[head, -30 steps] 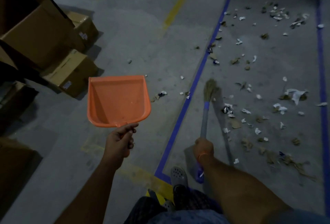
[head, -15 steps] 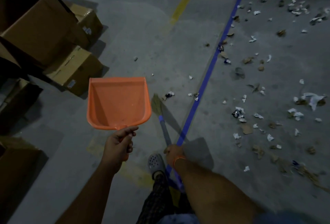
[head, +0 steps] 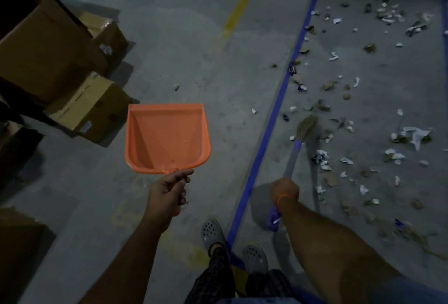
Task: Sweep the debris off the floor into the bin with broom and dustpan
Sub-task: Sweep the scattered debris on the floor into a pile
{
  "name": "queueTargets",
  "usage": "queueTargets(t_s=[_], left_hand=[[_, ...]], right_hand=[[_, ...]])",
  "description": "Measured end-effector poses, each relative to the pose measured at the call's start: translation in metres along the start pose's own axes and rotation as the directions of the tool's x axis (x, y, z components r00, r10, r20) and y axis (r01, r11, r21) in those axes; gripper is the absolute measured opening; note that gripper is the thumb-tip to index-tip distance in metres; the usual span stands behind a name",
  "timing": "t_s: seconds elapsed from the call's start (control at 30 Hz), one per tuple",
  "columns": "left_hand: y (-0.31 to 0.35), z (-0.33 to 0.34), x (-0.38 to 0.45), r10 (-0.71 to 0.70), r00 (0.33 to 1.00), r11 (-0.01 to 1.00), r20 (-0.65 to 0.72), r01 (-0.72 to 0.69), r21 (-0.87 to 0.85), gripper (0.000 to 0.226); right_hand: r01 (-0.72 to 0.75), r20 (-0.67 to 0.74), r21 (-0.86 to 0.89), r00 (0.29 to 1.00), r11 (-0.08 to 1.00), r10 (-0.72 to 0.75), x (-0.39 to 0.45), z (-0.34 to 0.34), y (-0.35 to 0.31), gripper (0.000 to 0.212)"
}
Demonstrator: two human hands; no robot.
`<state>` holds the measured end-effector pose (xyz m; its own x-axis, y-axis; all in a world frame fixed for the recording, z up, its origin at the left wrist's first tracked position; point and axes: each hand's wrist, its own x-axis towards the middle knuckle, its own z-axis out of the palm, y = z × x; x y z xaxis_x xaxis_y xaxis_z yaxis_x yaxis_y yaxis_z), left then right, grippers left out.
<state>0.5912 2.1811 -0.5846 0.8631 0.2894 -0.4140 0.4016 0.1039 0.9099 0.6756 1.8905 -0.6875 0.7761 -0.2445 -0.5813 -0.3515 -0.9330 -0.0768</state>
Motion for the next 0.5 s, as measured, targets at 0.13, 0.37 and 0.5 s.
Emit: queueTargets(t_s=[0.13,0.37,0.5], left_hand=[[0.003,-0.001,0.012,0.011,1.0,1.0,0.01,-0.011,0.003,0.033],[0.016,-0.022,0.032,0.004,1.0,1.0,-0.001,-0.004,-0.027,0.033],[0.022,-0.055,0.047,0.019,1.0,0.999,-0.024,-0.019,-0.033,0.034]], right_hand=[[0.01,-0.019,0.132,1.0,0.991,-0.008,-0.003,0.002,-0.011,0.028],[0.194,0.098,0.368,0.964,0.909,-0.246,-0.025,0.032,-0.1,0.03],[0.349,0.196,0.322,0.885,0.88,-0.423,-0.031,0.041,-0.171,0.033]])
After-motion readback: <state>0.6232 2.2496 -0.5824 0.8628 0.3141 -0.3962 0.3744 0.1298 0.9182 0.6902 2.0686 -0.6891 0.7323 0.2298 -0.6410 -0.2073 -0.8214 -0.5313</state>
